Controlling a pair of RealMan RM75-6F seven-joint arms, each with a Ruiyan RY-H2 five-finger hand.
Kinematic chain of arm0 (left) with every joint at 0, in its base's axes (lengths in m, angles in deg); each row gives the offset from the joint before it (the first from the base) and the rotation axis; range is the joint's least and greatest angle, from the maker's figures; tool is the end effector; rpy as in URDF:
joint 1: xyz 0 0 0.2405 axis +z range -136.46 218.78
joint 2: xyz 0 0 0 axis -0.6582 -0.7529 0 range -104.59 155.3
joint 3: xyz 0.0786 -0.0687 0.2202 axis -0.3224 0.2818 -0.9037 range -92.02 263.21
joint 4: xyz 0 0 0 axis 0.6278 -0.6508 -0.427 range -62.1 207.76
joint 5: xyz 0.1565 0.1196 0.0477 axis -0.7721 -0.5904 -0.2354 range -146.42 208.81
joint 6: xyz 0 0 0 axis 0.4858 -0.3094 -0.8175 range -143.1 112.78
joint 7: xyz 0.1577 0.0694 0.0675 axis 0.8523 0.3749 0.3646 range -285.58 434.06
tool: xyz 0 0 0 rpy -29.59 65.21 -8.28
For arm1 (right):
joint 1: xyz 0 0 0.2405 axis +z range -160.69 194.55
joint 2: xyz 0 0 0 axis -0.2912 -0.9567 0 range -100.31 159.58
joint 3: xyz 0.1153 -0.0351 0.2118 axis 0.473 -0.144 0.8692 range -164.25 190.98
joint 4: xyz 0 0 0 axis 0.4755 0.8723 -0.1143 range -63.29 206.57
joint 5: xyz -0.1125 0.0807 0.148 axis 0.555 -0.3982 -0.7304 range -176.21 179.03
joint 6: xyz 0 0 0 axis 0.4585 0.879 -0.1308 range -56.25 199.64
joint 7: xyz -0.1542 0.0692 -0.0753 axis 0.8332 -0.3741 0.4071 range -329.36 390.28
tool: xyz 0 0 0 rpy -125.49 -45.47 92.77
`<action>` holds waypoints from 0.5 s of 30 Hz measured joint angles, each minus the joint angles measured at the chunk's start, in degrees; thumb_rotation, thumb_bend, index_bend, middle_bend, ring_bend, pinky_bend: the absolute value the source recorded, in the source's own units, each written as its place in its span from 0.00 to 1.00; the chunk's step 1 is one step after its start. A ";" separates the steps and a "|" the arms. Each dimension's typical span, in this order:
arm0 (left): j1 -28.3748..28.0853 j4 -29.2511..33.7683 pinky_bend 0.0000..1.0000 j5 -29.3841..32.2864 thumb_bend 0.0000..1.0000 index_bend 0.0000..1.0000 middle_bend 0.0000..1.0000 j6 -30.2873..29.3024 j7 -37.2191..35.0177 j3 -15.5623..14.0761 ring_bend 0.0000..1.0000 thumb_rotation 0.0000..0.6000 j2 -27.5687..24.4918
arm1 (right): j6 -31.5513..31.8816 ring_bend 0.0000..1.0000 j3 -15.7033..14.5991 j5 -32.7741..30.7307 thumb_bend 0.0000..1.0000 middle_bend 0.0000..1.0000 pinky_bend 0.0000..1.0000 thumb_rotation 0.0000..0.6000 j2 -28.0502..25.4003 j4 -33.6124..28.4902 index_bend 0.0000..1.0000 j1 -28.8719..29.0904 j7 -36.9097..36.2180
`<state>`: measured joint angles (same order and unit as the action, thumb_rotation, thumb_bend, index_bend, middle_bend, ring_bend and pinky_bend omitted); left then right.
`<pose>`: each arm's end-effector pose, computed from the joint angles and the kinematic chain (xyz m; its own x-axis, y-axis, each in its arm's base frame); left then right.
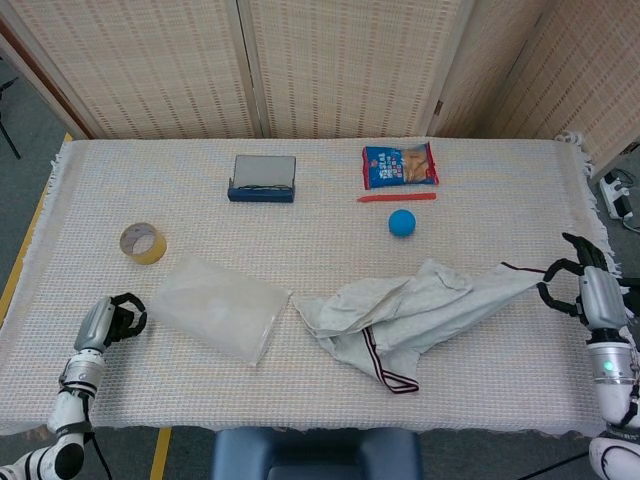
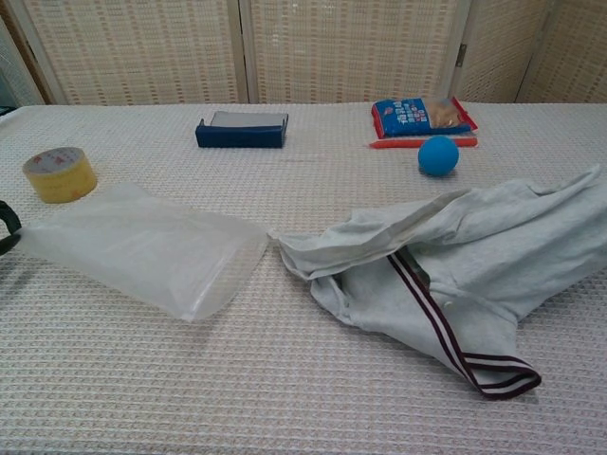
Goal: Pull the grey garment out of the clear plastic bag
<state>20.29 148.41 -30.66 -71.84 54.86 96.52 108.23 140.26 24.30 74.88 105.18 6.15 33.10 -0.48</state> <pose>-0.3237 0.3228 0.0451 -0.1471 0.1897 0.9708 0.9628 0.2526 0.0965 -0.3608 -0.3180 0.1563 0.0413 0.0455 0.9981 -0.9918 0.1230 0.0354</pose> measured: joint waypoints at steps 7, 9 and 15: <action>1.54 0.56 1.00 -1.89 0.86 0.78 1.00 -2.06 -1.14 -0.09 1.00 1.00 -1.72 | 0.07 0.00 1.49 -0.80 0.70 0.08 0.00 1.00 -0.47 1.87 0.76 -0.44 -1.76; 1.91 0.76 1.00 -2.65 0.82 0.75 1.00 -3.01 -1.15 -0.16 1.00 1.00 -2.05 | 0.03 0.00 1.43 -0.45 0.68 0.08 0.00 1.00 -0.59 1.77 0.70 -0.49 -2.27; 2.59 3.55 1.00 -4.89 0.39 0.29 1.00 -2.89 -1.23 -1.48 0.98 0.90 -3.94 | 1.50 0.00 0.00 3.26 0.42 0.00 0.00 1.00 -0.98 1.36 0.09 -0.89 -3.60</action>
<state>22.88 151.96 -35.56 -74.73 53.63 95.04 104.30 141.76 24.30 78.15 104.19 7.51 32.21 -4.08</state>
